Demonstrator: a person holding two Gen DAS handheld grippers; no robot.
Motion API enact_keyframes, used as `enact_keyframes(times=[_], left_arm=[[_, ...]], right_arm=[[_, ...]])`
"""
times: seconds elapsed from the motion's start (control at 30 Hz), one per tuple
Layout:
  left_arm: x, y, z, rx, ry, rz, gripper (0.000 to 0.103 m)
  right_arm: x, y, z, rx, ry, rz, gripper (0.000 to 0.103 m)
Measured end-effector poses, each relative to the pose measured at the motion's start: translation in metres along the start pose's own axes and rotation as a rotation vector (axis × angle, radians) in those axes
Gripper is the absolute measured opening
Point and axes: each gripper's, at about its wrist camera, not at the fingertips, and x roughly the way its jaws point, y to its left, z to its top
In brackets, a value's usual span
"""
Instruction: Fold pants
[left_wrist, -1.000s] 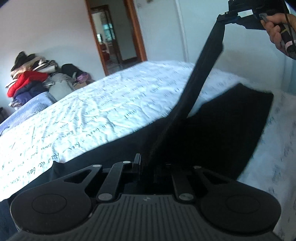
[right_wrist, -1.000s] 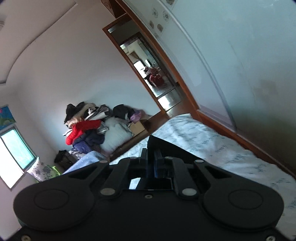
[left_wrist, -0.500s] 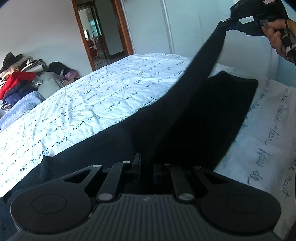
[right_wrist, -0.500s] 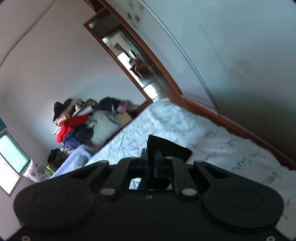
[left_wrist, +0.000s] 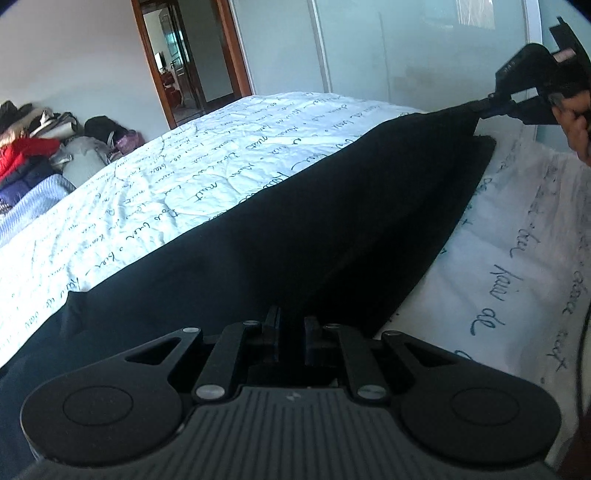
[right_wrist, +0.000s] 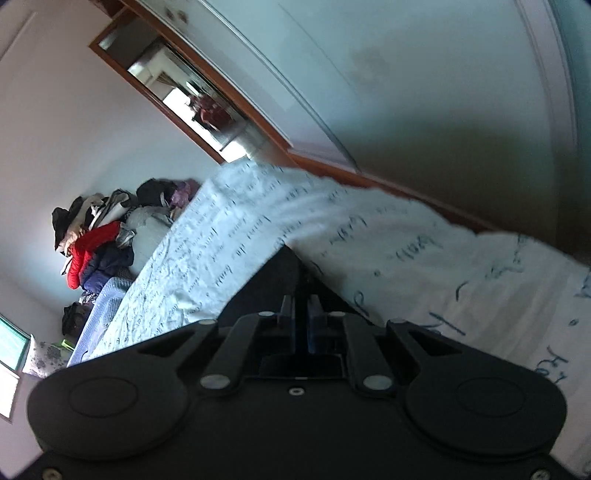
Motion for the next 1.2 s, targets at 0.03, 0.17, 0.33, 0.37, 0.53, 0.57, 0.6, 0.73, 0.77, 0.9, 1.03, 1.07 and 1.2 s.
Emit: enact_keyframes(times=[0.03,0.17,0.33,0.37,0.53,0.57,0.6,0.73,0.77,0.9,1.03,1.07,1.2], left_arm=[[0.000,-0.001,-0.001,0.001,0.002,-0.005,0.014],[-0.002,-0.009,-0.005,0.029,0.002,-0.012,0.013],[-0.001,-0.007,-0.005,0.020,0.001,-0.014,0.014],[0.000,-0.006,-0.004,0.016,0.003,-0.012,0.014],[0.005,-0.007,0.000,0.031,-0.003,0.025,0.022],[0.006,-0.008,0.000,0.040,-0.003,0.037,0.022],[0.007,-0.009,0.000,0.048,-0.003,0.047,0.024],[0.014,-0.014,0.000,0.092,-0.011,0.083,0.035],[0.016,-0.016,0.000,0.105,-0.014,0.093,0.035],[0.017,-0.019,0.000,0.129,-0.022,0.101,0.033],[0.014,-0.011,0.000,0.086,-0.015,0.044,0.018],[0.013,-0.010,0.000,0.078,-0.016,0.038,0.016],[0.004,-0.008,-0.003,0.072,-0.023,0.007,0.010]], right_arm=[[-0.002,-0.001,0.000,-0.008,-0.009,-0.020,0.007],[-0.002,-0.014,-0.003,0.013,0.000,-0.059,0.007],[0.001,-0.020,-0.009,0.044,0.041,-0.013,0.016],[0.004,-0.017,-0.010,0.054,0.041,-0.003,0.033],[0.014,-0.003,-0.013,0.032,0.050,-0.034,0.051],[0.017,-0.002,-0.014,0.035,0.055,-0.038,0.051],[0.019,-0.002,-0.014,0.039,0.061,-0.040,0.051],[0.033,-0.006,-0.018,0.095,0.084,-0.017,0.051],[0.037,-0.007,-0.019,0.098,0.082,-0.021,0.049],[0.046,-0.007,-0.018,0.113,0.056,-0.052,0.017],[0.033,-0.005,-0.021,0.098,0.021,-0.050,0.008],[0.028,-0.005,-0.021,0.090,0.016,-0.050,0.008],[0.011,-0.012,-0.024,0.081,0.005,-0.059,0.007]])
